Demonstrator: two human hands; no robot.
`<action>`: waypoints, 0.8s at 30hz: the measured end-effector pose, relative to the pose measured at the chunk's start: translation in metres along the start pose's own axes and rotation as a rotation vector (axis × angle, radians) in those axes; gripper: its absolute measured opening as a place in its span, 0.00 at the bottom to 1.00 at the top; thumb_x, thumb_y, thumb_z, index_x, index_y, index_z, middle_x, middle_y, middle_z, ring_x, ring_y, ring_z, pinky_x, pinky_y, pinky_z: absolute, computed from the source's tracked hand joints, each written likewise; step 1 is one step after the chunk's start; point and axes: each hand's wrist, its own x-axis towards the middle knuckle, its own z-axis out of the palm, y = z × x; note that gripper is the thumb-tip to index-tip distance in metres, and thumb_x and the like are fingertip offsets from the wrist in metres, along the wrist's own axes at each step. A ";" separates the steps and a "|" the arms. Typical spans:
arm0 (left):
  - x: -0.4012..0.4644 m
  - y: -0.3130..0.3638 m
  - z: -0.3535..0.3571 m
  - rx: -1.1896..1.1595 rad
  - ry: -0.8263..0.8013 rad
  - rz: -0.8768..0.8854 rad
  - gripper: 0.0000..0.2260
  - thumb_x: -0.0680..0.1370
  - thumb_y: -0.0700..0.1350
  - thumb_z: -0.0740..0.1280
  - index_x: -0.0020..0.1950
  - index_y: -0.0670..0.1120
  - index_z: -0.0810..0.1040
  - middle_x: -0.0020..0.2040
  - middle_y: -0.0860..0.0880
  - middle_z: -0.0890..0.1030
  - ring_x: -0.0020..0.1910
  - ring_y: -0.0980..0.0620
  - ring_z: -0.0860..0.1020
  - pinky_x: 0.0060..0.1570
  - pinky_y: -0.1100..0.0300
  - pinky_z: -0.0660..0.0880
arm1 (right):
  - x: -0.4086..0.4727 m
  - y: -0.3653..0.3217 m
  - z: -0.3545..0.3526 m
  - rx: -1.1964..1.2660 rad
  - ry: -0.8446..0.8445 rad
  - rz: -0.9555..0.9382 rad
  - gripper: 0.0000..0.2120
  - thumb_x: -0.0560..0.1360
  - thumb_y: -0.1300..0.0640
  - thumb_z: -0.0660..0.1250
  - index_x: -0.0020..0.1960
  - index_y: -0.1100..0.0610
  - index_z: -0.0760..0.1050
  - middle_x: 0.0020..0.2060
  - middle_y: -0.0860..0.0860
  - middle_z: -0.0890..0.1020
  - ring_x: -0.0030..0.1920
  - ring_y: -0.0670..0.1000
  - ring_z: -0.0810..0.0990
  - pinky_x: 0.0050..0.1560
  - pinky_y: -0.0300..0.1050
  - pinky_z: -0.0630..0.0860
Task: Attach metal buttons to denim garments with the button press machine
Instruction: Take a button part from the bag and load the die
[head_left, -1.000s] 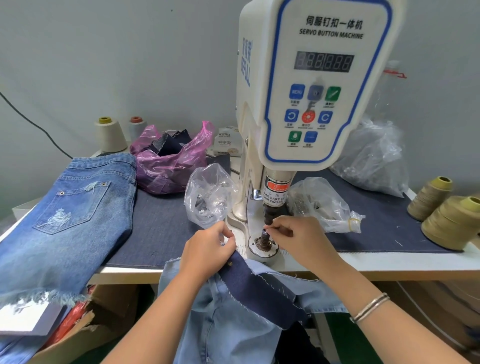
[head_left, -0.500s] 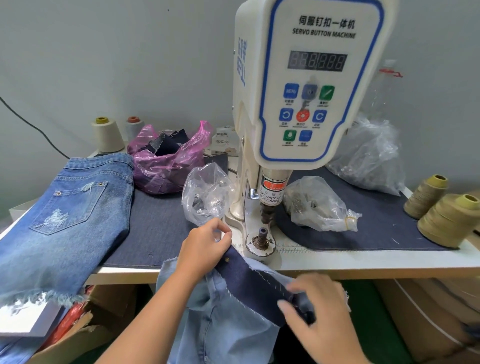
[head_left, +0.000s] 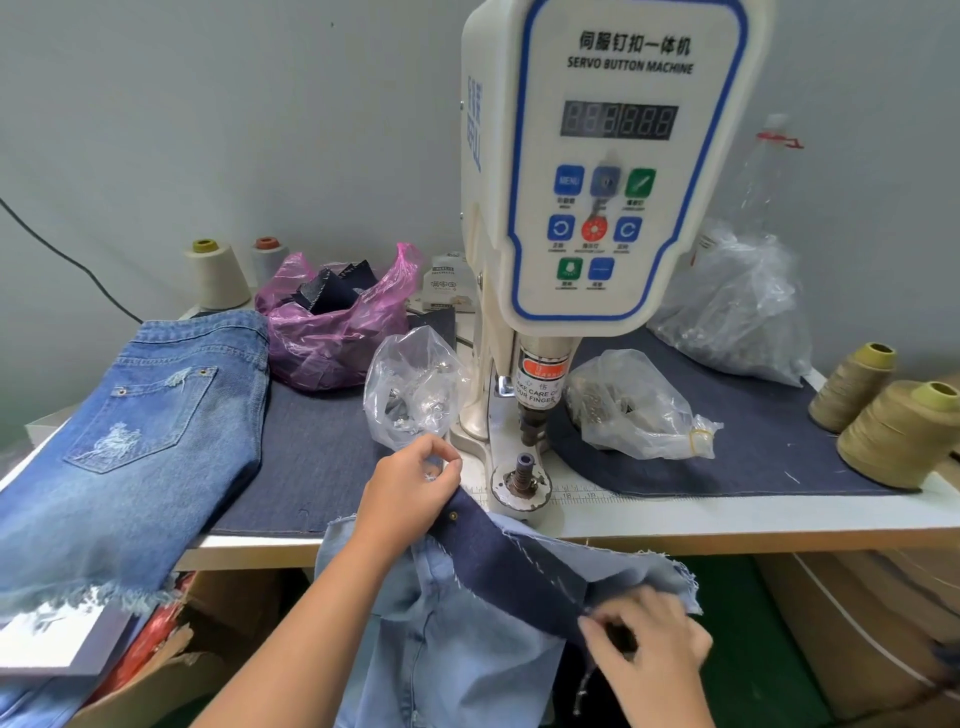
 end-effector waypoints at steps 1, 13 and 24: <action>0.000 0.000 0.000 -0.006 0.003 0.001 0.02 0.72 0.52 0.68 0.40 0.60 0.76 0.29 0.62 0.77 0.33 0.54 0.76 0.43 0.52 0.76 | 0.000 0.006 -0.004 0.046 0.068 0.000 0.11 0.70 0.49 0.72 0.36 0.38 0.71 0.43 0.34 0.72 0.54 0.43 0.66 0.54 0.42 0.53; -0.003 0.006 -0.006 -0.126 -0.063 0.075 0.24 0.72 0.59 0.66 0.25 0.47 0.61 0.24 0.53 0.58 0.28 0.52 0.58 0.33 0.55 0.59 | 0.014 0.018 -0.027 -0.022 0.359 -0.196 0.16 0.65 0.67 0.76 0.40 0.51 0.74 0.39 0.45 0.77 0.39 0.45 0.71 0.45 0.41 0.54; -0.002 0.003 -0.031 -0.631 -0.121 -0.212 0.32 0.67 0.62 0.70 0.33 0.30 0.71 0.34 0.39 0.71 0.33 0.44 0.68 0.36 0.55 0.65 | 0.014 0.010 -0.055 0.287 -0.065 -0.225 0.08 0.67 0.39 0.64 0.47 0.32 0.72 0.36 0.45 0.81 0.41 0.41 0.80 0.38 0.32 0.73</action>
